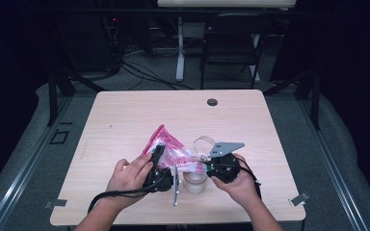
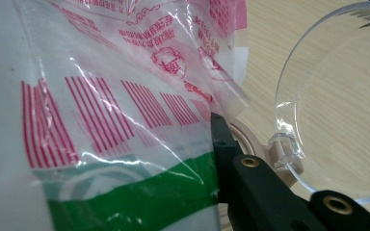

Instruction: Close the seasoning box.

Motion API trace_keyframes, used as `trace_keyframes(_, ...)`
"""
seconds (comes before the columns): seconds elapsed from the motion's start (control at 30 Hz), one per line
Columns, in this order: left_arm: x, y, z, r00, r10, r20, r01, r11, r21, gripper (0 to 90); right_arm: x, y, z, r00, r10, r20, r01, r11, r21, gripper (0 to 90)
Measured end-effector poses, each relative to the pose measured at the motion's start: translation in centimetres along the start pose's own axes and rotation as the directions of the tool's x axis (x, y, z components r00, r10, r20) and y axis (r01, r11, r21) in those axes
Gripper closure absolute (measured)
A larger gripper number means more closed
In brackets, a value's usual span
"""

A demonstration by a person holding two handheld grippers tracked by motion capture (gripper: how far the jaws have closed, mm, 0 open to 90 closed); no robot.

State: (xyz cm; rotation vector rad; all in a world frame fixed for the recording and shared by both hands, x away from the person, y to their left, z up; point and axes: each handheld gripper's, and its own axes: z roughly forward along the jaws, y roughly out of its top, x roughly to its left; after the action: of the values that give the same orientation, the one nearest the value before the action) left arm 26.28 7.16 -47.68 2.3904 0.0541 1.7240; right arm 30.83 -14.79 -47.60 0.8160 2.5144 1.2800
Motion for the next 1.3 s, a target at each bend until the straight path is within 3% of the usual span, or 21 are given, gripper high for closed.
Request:
trace_keyframes(0.33,-1.4,-1.1,0.4,0.9956,-0.093,0.013,0.093,0.9955,0.018,73.6,0.3,0.1,0.3,0.9998,-0.011,0.018,0.011,1.000,0.004,90.0)
trace_keyframes(0.63,-2.6,-2.0,0.5,0.9826,-0.184,0.021,0.184,0.9827,0.024,73.2,0.7,0.2,0.7,0.9996,-0.020,0.020,0.020,1.000,0.002,90.0)
trace_keyframes(0.93,-3.6,-2.6,1.0,0.9734,-0.223,0.053,0.220,0.9742,0.049,73.0,1.4,0.4,0.9,0.9975,-0.053,0.046,0.053,0.999,0.009,89.9)
trace_keyframes(1.17,-4.1,-2.9,1.2,0.9571,-0.277,0.084,0.273,0.9603,0.056,74.8,1.9,0.5,1.0,0.9961,-0.065,0.060,0.066,0.998,0.001,89.8)
trace_keyframes(1.3,-4.4,-3.1,1.4,0.9539,-0.284,0.096,0.280,0.9585,0.054,75.9,2.0,0.6,1.0,0.9956,-0.072,0.060,0.072,0.997,0.004,89.6)
